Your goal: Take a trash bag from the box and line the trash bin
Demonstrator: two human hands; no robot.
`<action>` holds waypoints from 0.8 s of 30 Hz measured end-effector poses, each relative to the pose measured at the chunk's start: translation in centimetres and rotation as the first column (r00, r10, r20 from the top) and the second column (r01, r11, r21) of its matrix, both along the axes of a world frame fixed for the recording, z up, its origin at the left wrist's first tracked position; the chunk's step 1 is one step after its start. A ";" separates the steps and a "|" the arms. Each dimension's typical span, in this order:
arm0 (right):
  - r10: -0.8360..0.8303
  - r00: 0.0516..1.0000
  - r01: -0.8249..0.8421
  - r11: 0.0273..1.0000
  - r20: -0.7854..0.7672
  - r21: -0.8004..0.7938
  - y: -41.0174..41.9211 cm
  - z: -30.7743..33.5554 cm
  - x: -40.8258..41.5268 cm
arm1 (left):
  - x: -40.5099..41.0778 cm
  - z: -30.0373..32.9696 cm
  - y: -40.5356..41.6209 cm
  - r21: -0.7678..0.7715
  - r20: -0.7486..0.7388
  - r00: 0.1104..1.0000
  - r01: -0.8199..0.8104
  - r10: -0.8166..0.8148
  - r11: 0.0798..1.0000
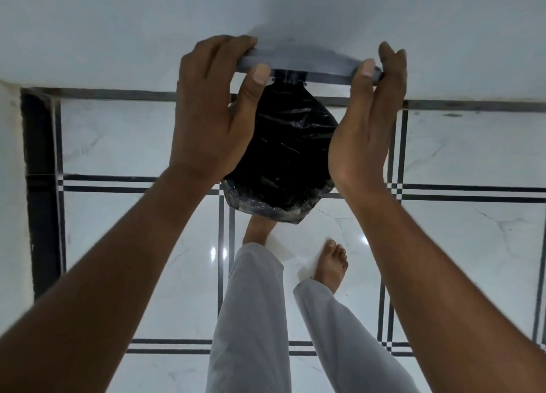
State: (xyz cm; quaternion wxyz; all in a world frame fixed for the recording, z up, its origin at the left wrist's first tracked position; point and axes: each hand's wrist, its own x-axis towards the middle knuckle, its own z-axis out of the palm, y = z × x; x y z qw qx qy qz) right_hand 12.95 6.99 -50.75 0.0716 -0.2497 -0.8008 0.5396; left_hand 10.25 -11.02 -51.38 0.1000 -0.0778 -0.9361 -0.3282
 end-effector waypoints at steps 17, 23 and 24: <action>0.315 0.829 -0.433 0.885 0.462 0.173 3.2 -12.5 16.6 | 16.3 -10.8 0.2 -0.070 0.524 0.850 0.105 -0.053 0.992; 0.237 0.850 -0.323 0.940 0.471 0.109 1.4 -11.4 15.9 | 14.7 -10.8 1.3 -0.040 0.628 0.774 -0.075 0.084 0.996; 0.218 0.865 -0.285 0.955 0.453 0.085 1.2 -10.3 15.3 | 14.4 -9.8 1.7 0.008 0.661 0.744 -0.139 0.099 0.990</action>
